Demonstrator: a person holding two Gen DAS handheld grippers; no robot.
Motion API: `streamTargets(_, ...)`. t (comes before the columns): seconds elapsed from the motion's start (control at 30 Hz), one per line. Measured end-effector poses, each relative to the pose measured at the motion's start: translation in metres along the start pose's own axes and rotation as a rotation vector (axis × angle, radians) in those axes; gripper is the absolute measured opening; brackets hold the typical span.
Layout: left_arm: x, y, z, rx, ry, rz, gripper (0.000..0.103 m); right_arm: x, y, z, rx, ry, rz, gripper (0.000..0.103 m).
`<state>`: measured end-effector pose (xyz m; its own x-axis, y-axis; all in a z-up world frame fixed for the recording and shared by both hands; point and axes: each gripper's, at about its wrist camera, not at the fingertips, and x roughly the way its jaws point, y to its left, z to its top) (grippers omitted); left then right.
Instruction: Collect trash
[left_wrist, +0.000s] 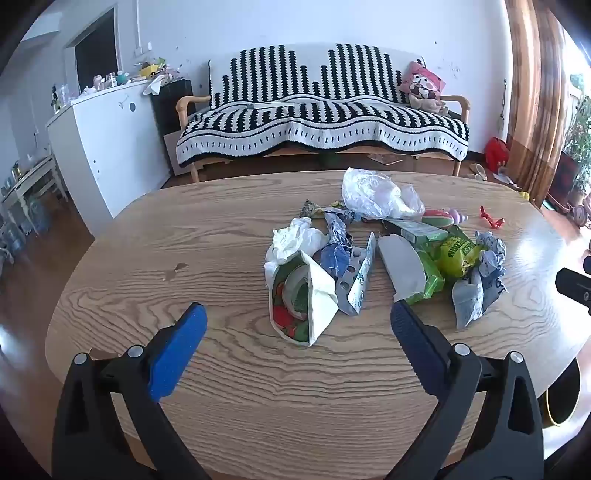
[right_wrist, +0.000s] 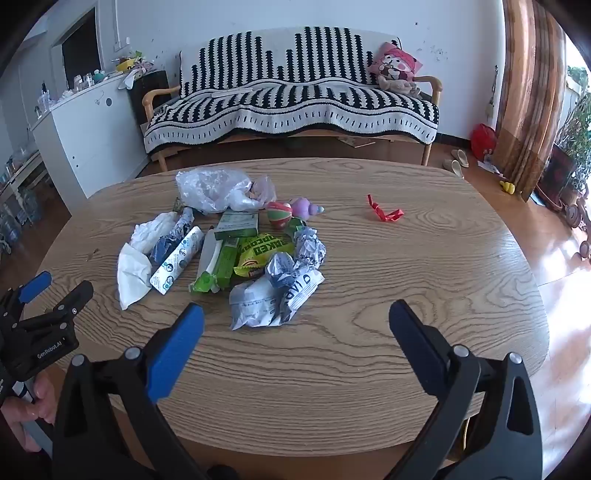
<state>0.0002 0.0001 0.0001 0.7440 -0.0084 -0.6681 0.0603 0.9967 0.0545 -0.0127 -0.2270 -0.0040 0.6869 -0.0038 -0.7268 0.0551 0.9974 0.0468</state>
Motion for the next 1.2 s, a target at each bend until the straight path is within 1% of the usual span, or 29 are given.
streamTargets(0.23, 0.0, 0.004, 0.003, 0.013, -0.007, 0.004, 0.097, 0.0, -0.001, 0.0, 0.004, 0.001, 0.005, 0.097)
streamTargets(0.27, 0.003, -0.003, -0.003, 0.013, -0.007, -0.001, 0.097, 0.0, -0.001, 0.0, 0.003, 0.001, 0.005, 0.097)
streamTargets(0.53, 0.007, 0.001, -0.003, 0.02, -0.006, 0.002, 0.097, -0.001, -0.002, -0.001, 0.007, 0.003, 0.006, 0.097)
streamTargets(0.57, 0.0, -0.004, -0.001, 0.017, -0.006, 0.0, 0.097, -0.001, -0.002, -0.001, 0.007, 0.002, 0.004, 0.097)
streamTargets(1.1, -0.001, -0.012, -0.002, 0.019, -0.002, -0.004, 0.097, 0.001, -0.003, 0.0, 0.012, 0.005, 0.007, 0.097)
streamTargets(1.2, 0.001, -0.007, -0.002, 0.015, -0.001, -0.005, 0.097, 0.001, -0.003, 0.0, 0.01, 0.005, 0.006, 0.097)
